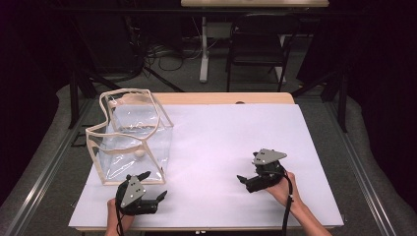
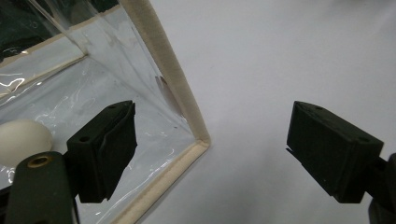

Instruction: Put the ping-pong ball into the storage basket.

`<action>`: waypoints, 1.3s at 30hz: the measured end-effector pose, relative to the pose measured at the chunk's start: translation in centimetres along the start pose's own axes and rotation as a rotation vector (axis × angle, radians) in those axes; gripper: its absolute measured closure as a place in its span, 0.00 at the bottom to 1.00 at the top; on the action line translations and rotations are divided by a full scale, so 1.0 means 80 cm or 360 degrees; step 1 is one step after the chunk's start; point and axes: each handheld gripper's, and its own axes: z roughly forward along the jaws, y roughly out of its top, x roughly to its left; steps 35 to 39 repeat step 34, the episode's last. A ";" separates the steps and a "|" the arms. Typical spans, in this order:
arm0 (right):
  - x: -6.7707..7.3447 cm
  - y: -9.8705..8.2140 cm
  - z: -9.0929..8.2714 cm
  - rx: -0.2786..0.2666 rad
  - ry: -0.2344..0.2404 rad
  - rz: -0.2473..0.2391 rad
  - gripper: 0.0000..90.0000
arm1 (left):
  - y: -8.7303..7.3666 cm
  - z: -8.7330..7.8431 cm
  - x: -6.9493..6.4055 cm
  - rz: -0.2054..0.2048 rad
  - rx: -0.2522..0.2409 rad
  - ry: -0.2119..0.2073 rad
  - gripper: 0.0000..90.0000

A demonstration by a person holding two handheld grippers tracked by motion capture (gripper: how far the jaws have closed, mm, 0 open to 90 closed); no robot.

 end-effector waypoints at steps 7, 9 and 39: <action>0.000 -0.018 -0.004 0.0019 -0.0012 0.0030 0.03 | 0.000 0.000 0.000 -0.0001 0.0001 0.0001 0.18; 0.000 -0.022 -0.006 0.0021 -0.0014 0.0034 0.03 | 0.000 0.000 0.000 0.0001 0.0004 0.0002 0.18; -0.002 -0.062 -0.029 -0.0022 -0.0087 0.0107 0.03 | -0.001 -0.001 0.001 0.0004 0.0022 0.0009 0.18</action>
